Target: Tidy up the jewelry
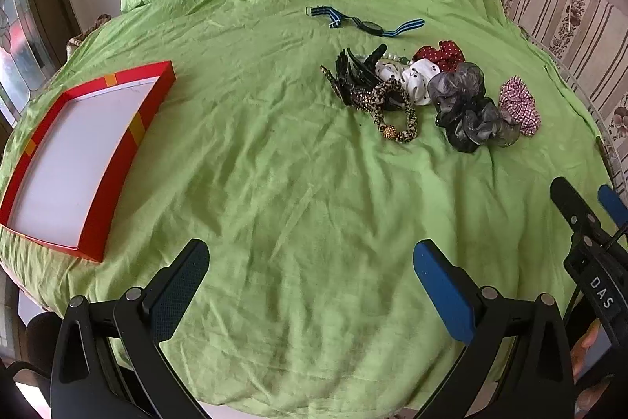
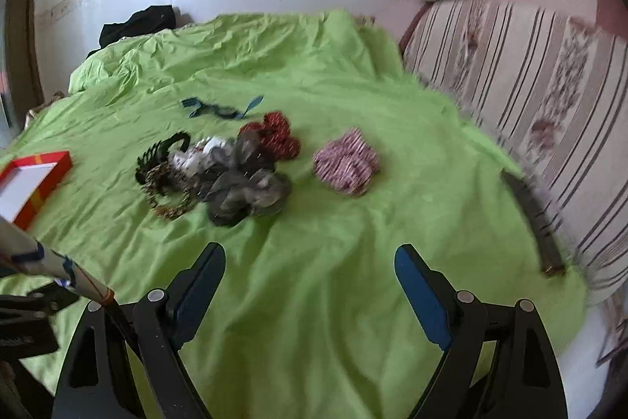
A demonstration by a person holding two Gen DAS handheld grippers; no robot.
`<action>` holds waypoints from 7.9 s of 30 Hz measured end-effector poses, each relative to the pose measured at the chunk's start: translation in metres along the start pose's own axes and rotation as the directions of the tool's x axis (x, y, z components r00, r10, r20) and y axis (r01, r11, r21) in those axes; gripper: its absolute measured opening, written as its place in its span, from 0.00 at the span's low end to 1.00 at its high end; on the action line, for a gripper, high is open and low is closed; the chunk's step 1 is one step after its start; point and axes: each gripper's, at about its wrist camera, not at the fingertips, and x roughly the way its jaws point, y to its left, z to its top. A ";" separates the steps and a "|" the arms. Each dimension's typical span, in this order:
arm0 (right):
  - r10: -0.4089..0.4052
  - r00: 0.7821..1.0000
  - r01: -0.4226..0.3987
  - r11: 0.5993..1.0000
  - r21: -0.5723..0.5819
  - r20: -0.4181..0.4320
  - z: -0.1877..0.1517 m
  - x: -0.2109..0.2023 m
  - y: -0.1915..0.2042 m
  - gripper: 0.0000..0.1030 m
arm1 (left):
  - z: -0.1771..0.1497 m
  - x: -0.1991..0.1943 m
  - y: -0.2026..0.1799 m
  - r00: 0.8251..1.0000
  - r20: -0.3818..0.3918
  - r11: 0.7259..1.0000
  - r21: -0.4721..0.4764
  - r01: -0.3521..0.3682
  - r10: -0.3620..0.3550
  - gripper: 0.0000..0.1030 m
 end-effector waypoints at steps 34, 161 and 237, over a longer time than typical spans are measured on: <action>0.435 0.883 -0.382 0.884 0.270 -0.176 0.051 0.096 -0.028 0.70 | 0.106 0.069 -0.012 0.929 -0.095 0.931 0.042 0.362 -0.357 0.73; 0.281 0.936 -0.209 0.929 0.307 -0.213 0.075 0.150 -0.091 0.69 | 0.154 0.104 -0.105 0.959 -0.150 0.899 0.337 0.279 -0.241 0.59; 0.559 0.605 -0.738 0.661 -0.137 -0.567 0.048 0.094 0.435 0.15 | 0.084 0.062 0.402 0.996 -0.080 0.893 -0.450 -0.005 -0.035 0.09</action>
